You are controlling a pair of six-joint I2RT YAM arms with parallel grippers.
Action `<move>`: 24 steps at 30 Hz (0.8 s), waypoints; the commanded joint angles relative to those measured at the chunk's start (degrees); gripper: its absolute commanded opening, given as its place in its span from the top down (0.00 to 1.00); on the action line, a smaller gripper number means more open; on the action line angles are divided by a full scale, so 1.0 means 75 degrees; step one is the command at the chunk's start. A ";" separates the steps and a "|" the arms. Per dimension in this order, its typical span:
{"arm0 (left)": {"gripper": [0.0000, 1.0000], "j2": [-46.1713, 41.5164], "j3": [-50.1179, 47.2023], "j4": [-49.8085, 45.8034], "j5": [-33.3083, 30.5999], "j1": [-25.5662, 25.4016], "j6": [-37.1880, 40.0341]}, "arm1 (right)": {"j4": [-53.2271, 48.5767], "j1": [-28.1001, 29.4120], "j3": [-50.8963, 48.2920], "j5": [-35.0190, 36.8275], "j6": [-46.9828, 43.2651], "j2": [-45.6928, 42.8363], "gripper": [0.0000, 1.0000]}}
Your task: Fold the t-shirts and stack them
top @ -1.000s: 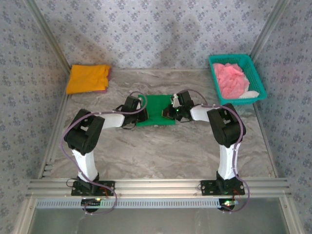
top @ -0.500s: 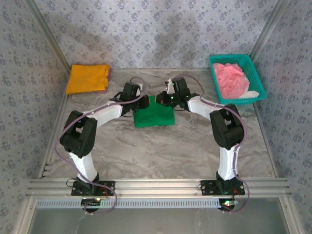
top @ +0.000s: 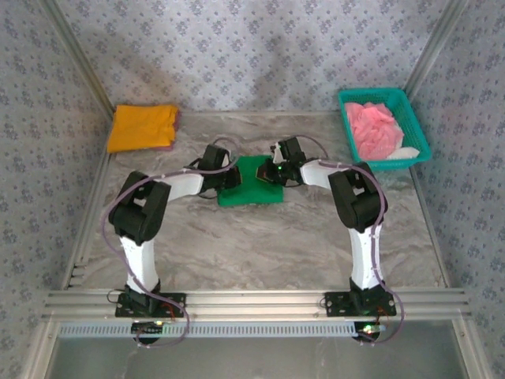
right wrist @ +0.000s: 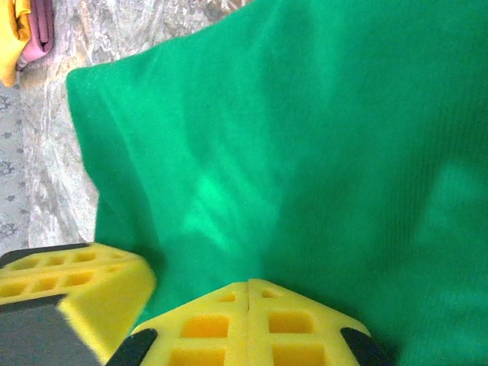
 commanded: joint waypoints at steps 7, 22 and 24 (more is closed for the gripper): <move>0.60 -0.2196 -0.1053 0.0001 0.0300 0.1328 -0.0252 | -0.2008 0.0145 0.0972 0.0780 -0.1287 -0.0606 1.00; 0.38 -0.0373 -0.0586 -0.0326 0.1022 0.1080 -0.0289 | -0.2482 0.0019 0.1277 0.1075 -0.1147 0.0694 1.00; 0.38 -0.0167 -0.0397 -0.0458 0.0975 0.0997 -0.0258 | -0.2340 -0.0012 0.1156 0.1006 -0.1064 0.0760 1.00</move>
